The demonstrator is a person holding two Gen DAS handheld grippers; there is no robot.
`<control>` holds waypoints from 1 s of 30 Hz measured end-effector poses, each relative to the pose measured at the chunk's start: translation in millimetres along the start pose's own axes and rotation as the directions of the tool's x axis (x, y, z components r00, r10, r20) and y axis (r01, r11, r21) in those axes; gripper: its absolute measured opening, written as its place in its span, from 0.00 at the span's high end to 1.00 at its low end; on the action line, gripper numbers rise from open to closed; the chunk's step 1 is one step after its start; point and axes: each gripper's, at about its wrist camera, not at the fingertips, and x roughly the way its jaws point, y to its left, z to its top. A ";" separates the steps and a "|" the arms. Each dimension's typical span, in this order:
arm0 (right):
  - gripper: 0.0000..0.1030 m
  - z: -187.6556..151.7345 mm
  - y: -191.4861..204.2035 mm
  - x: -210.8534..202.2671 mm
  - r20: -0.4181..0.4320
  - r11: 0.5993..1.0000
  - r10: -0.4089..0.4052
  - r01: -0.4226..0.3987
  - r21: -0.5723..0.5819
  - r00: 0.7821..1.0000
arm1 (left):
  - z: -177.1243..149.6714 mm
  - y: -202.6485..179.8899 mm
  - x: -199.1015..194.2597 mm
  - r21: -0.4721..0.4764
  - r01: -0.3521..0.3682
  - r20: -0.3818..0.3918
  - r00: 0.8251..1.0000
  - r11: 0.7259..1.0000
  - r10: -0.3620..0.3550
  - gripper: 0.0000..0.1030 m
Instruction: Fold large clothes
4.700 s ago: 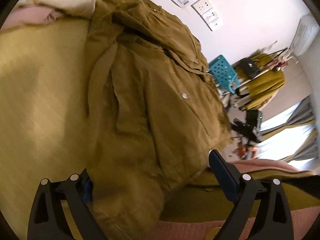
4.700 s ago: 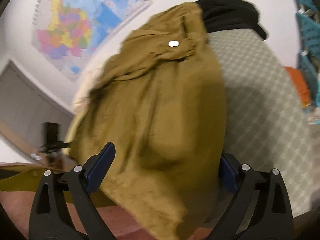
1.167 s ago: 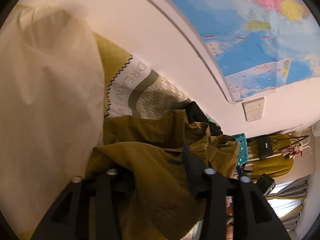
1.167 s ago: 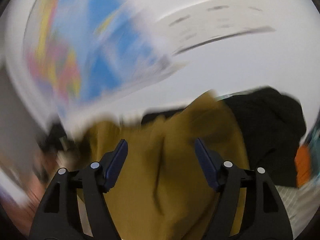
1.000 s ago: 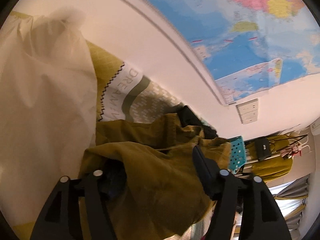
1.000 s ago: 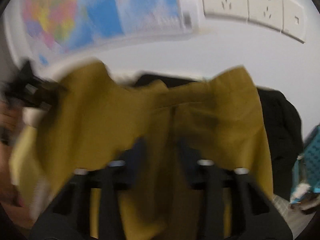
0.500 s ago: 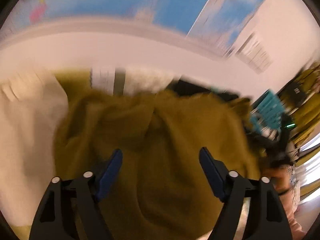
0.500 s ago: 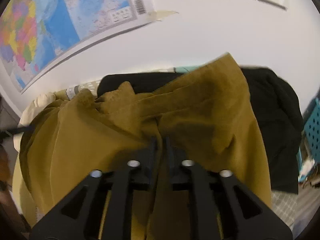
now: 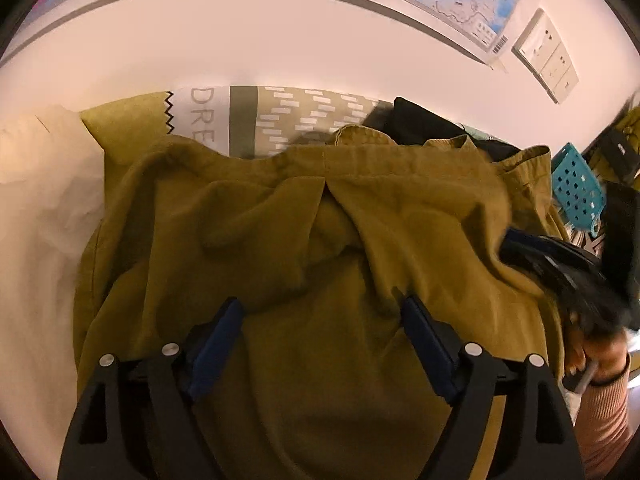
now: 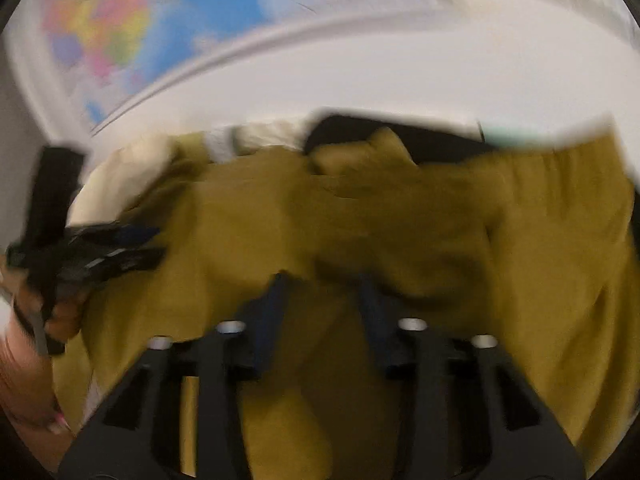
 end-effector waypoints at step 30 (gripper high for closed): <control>0.98 -114.0 -92.0 -199.1 0.280 0.966 -0.176 0.111 0.235 0.944 | -131.6 56.6 -68.0 -0.169 0.167 0.169 0.976 0.971 -0.139 0.68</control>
